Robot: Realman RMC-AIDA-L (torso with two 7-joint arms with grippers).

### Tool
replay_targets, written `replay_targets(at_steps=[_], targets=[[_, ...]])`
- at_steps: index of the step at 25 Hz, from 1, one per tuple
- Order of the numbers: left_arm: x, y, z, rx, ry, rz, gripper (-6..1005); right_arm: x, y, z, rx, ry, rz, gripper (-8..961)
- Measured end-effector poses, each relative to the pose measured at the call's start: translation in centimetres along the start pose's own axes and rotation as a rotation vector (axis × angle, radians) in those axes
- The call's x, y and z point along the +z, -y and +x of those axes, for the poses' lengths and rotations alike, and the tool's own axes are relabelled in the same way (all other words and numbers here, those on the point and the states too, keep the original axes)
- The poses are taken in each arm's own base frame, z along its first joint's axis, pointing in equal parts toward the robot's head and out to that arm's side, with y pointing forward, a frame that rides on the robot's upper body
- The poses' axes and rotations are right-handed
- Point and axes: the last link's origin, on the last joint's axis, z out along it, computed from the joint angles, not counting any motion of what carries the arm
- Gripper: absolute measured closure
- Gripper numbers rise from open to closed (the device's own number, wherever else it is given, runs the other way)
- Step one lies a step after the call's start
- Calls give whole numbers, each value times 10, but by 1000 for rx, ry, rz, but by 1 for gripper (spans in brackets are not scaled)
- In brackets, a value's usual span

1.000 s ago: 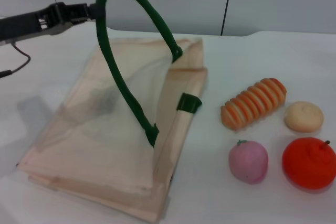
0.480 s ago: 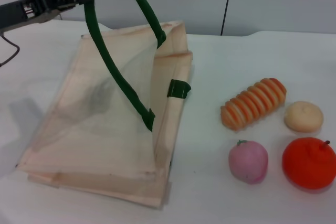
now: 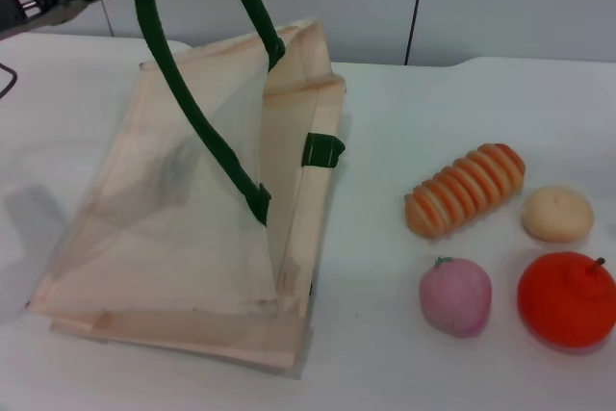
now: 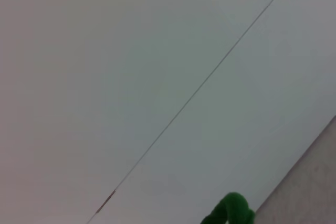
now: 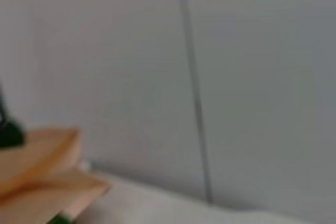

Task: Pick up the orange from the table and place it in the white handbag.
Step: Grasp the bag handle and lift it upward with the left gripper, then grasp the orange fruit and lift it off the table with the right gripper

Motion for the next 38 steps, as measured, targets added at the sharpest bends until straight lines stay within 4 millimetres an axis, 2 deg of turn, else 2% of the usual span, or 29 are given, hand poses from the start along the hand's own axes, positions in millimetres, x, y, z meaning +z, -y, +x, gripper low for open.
replay_targets(at_steps=[8, 20, 29, 38], targets=[[0, -3, 6, 11, -31, -21, 886, -9, -19, -3, -39, -162, -155, 57], [-3, -8, 11, 17, -65, -53, 886, -1, -47, 0, -51, -323, -310, 57], [-5, -10, 13, 17, -68, -63, 886, 10, -53, 11, -38, -427, -363, 56], [-4, -14, 16, 21, -82, -101, 886, 20, -45, 21, -53, -523, -316, 60]])
